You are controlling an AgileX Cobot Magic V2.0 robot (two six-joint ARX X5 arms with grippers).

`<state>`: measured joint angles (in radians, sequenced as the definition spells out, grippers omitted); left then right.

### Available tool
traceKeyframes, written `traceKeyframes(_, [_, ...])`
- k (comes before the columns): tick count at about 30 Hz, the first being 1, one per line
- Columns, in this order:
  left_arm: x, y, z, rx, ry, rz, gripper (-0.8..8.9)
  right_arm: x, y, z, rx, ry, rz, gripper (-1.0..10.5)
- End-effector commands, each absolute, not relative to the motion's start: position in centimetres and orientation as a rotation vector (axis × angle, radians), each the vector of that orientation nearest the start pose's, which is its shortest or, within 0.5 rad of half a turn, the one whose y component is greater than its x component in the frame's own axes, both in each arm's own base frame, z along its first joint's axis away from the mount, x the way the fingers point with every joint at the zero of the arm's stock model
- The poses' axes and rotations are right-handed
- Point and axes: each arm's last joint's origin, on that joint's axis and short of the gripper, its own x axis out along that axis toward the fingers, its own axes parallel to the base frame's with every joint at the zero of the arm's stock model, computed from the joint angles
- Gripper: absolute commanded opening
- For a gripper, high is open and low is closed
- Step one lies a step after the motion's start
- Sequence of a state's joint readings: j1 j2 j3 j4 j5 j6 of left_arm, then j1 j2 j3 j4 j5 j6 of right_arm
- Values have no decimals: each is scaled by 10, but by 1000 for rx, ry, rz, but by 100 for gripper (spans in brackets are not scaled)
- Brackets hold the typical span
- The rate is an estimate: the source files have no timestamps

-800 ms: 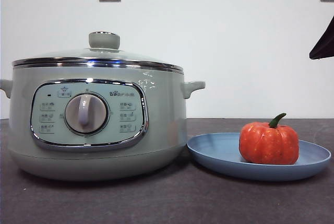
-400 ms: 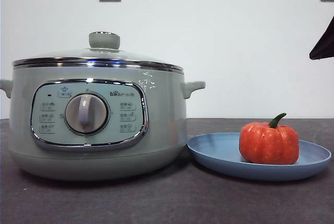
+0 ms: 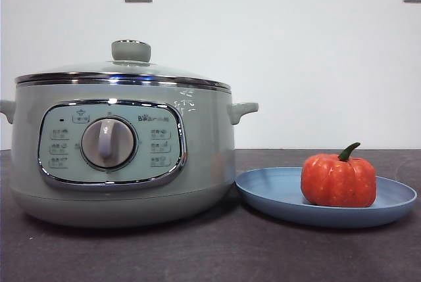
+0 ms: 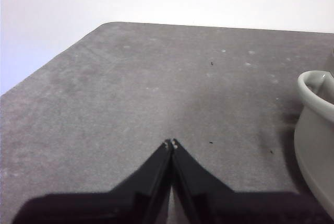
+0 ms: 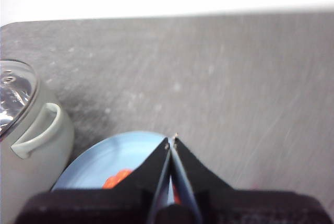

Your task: Take the pumpkin out from the steamer,put the pumpkin in the blue plate,close the lid

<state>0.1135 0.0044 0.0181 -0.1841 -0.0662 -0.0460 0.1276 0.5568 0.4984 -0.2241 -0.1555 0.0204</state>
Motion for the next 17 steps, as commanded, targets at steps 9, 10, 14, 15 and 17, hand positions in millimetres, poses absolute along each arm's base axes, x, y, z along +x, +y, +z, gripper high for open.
traceKeyframes(9, [95,13,147,-56,175,185,-3,107,6,211,-122,212,184,1])
traceKeyframes(10, [95,13,147,-56,175,185,-3,105,5,205,-121,214,176,1])
traceKeyframes(14, [95,13,147,-56,174,185,-3,102,4,184,-102,206,157,1])
traceKeyframes(15, [95,13,147,-56,175,185,-3,101,4,179,-103,206,158,1])
traceKeyframes(17, [95,13,147,-56,174,185,-3,99,4,172,-102,201,158,1])
